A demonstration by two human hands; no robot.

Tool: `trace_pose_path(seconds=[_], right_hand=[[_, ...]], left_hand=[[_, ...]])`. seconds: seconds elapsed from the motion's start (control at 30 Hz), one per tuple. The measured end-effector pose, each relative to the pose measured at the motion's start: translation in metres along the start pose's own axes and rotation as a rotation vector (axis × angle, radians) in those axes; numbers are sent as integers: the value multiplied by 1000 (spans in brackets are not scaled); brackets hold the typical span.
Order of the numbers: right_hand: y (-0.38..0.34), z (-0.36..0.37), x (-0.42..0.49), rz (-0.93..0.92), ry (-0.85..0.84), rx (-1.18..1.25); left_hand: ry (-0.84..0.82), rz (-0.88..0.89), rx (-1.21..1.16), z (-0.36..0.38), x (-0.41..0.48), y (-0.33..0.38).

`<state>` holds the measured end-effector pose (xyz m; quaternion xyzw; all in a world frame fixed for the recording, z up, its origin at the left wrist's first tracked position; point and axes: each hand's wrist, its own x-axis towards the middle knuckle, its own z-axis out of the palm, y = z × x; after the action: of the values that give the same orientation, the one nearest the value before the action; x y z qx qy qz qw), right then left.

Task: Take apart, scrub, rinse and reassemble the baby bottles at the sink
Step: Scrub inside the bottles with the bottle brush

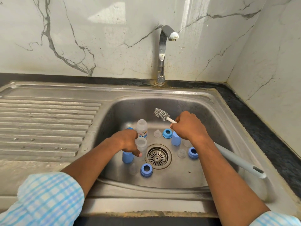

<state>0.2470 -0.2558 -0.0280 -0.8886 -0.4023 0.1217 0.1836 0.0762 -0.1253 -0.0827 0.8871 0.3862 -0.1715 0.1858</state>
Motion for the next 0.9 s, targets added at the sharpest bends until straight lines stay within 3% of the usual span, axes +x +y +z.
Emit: trace_pose_path(seconds=[0.2,0.37,0.63,0.77,0.9], right_hand=[[-9,-9,-9,-93,-66,-7],[-13,-18,-17,-184,-170,26],[-17,-37,-27,-247,-98,61],[-20,-41,-34,-267,-114,60],[-21,-46,-41,-283,-78,26]], left_hand=[[106,-44,56,6,12,7],[206,-12,-80,-2,7,3],[506,140,-331,-25,-27,-3],[589,251,-337,-22,-41,3],[678,253,-283,-22,-48,4]])
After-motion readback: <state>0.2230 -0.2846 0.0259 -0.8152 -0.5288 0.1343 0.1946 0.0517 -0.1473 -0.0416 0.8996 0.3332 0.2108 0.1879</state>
